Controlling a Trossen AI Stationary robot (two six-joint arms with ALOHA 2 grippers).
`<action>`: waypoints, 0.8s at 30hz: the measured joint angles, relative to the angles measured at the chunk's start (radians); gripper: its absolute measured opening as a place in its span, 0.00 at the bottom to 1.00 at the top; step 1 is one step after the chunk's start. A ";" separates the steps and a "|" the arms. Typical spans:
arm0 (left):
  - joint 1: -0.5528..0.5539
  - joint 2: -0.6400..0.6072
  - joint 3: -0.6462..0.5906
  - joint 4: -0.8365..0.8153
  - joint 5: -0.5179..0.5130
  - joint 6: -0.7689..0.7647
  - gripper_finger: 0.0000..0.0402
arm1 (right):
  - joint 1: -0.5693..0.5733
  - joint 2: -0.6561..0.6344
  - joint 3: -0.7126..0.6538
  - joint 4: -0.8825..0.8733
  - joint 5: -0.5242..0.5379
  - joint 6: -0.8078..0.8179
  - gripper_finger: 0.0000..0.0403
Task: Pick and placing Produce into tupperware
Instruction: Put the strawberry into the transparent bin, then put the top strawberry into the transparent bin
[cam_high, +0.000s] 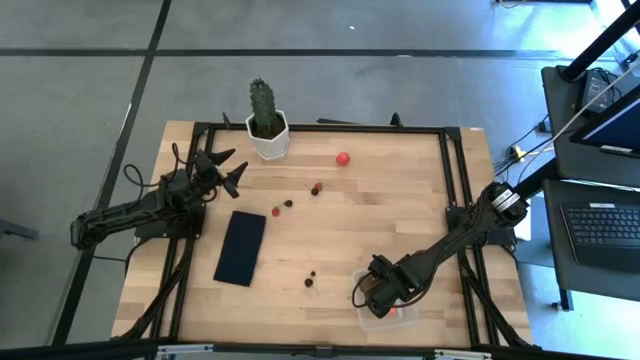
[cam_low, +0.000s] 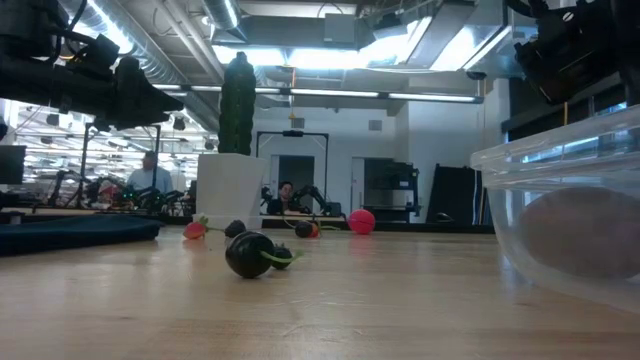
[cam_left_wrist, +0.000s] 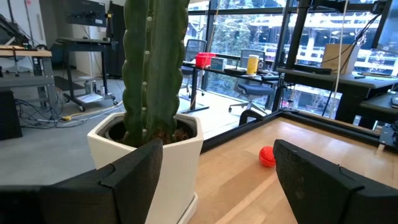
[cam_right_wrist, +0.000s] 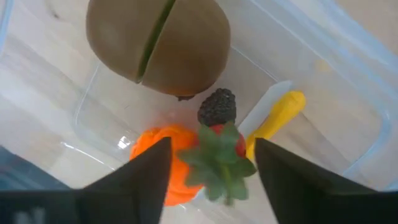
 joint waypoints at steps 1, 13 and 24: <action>0.000 0.000 0.000 0.000 0.000 0.000 0.74 | 0.000 0.000 0.000 0.000 0.000 0.000 0.62; 0.000 0.000 0.000 0.000 0.000 0.000 0.74 | -0.017 0.000 0.000 0.001 -0.002 -0.003 0.90; 0.000 0.000 0.000 0.000 0.000 0.000 0.74 | -0.061 -0.007 0.111 -0.107 -0.008 -0.194 0.90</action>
